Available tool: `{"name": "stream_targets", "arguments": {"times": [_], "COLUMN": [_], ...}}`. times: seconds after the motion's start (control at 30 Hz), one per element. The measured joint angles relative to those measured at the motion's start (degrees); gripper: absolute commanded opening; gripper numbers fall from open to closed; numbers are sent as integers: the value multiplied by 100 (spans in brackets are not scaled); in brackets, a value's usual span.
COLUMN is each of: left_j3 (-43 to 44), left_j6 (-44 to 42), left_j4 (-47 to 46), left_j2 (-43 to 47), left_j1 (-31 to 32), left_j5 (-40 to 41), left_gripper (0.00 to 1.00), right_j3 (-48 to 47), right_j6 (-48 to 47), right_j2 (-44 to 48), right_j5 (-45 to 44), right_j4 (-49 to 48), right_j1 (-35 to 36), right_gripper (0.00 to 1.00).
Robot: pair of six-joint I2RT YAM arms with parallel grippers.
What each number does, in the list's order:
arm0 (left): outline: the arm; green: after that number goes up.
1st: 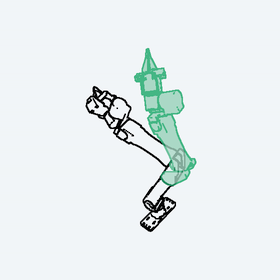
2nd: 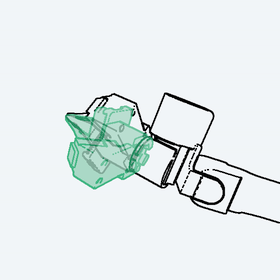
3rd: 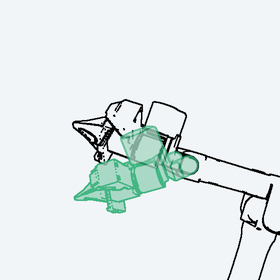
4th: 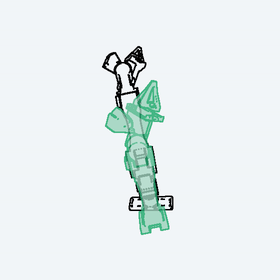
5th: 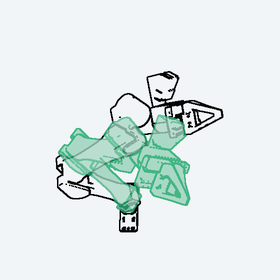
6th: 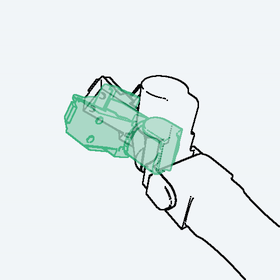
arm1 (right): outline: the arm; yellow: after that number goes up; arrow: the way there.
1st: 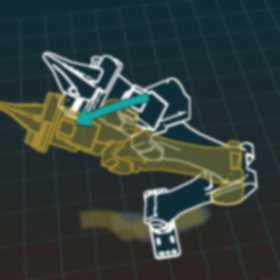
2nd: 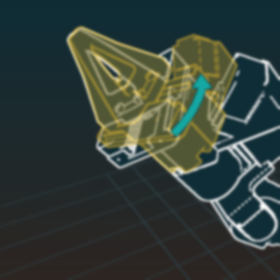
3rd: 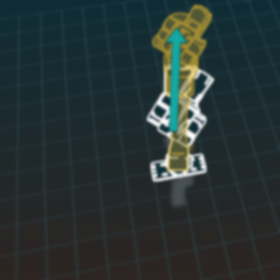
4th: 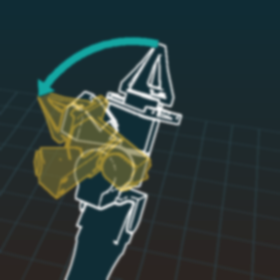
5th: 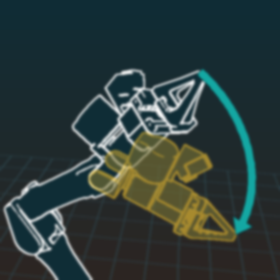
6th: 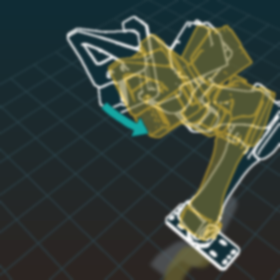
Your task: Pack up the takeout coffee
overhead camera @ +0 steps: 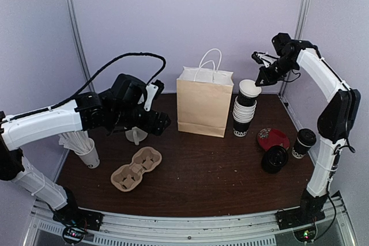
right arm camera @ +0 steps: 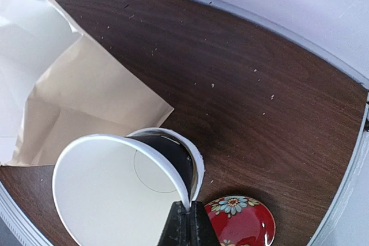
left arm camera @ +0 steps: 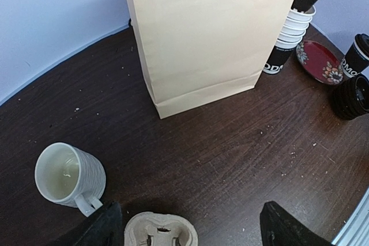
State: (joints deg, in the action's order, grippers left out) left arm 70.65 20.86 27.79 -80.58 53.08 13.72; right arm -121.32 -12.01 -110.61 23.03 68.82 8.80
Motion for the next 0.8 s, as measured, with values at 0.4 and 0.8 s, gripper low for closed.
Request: {"name": "stream_targets", "arguments": {"times": [0.4, 0.8], "left_j3": [66, 697], "left_j6": [-35, -1012], "left_j4": [83, 214], "left_j2": [-76, 96], "left_j1": [0, 0], "left_j5": [-90, -295], "left_gripper": [86, 86], "right_j3": [-328, 105], "right_j6": [0, -409], "right_j2": [146, 2028], "right_j5": [275, 1344], "right_j4": [219, 367], "right_j1": [-197, 72], "right_gripper": [0, 0]}}
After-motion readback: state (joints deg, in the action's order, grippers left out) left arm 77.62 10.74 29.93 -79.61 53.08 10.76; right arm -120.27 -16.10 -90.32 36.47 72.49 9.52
